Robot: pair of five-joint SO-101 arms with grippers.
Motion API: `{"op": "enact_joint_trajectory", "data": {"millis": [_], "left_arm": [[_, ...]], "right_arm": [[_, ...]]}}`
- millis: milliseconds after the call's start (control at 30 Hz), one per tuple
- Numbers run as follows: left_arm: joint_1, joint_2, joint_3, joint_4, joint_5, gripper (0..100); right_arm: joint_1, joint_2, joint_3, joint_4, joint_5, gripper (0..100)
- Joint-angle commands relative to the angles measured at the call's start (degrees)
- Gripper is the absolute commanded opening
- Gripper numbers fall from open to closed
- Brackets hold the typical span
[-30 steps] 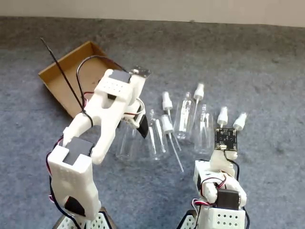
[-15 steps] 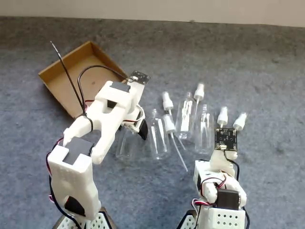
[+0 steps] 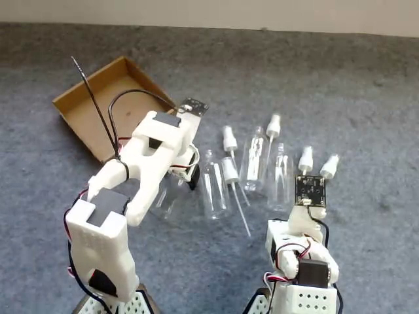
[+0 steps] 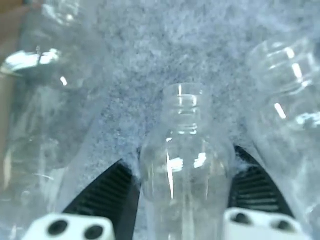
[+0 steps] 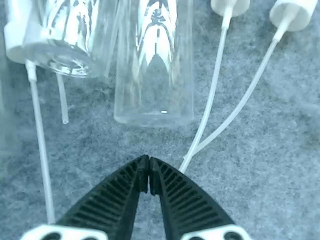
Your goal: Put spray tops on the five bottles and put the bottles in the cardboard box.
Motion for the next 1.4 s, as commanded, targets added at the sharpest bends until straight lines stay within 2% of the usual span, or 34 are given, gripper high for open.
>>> {"op": "enact_joint_trajectory", "data": {"millis": [0,100,300,400,933,1067,1200,1300,1367], "left_arm": [[-0.40,-8.48,-1.01,5.27,-0.18,11],[-0.40,-15.87,-0.92,8.79,-0.62,11],[-0.40,-31.34,-0.48,14.15,-12.40,10],[-0.40,-38.64,-0.31,16.62,-15.21,10],[-0.40,-71.34,-0.22,28.22,-15.30,10],[-0.66,-79.87,1.45,27.87,-15.38,10],[-0.75,-87.25,10.07,27.52,-15.56,10],[-0.75,-92.26,16.92,22.86,-16.62,10],[-0.75,-95.43,21.58,18.29,-20.84,10]], "right_arm": [[-0.57,-0.31,9.45,0.31,0.62,0.5],[-0.57,-0.31,9.45,0.31,0.62,0.5],[-0.57,-0.31,9.45,0.31,0.62,0.5],[-0.57,-0.31,9.45,0.31,0.62,0.5],[-0.57,-0.31,9.45,0.31,0.62,0.5],[-0.57,-0.31,9.45,0.31,0.62,0.5],[-0.57,-0.31,9.45,0.31,0.62,0.5],[-0.57,-0.31,9.45,0.31,0.62,0.5],[-0.57,-0.31,9.45,0.31,0.62,0.5]]}}
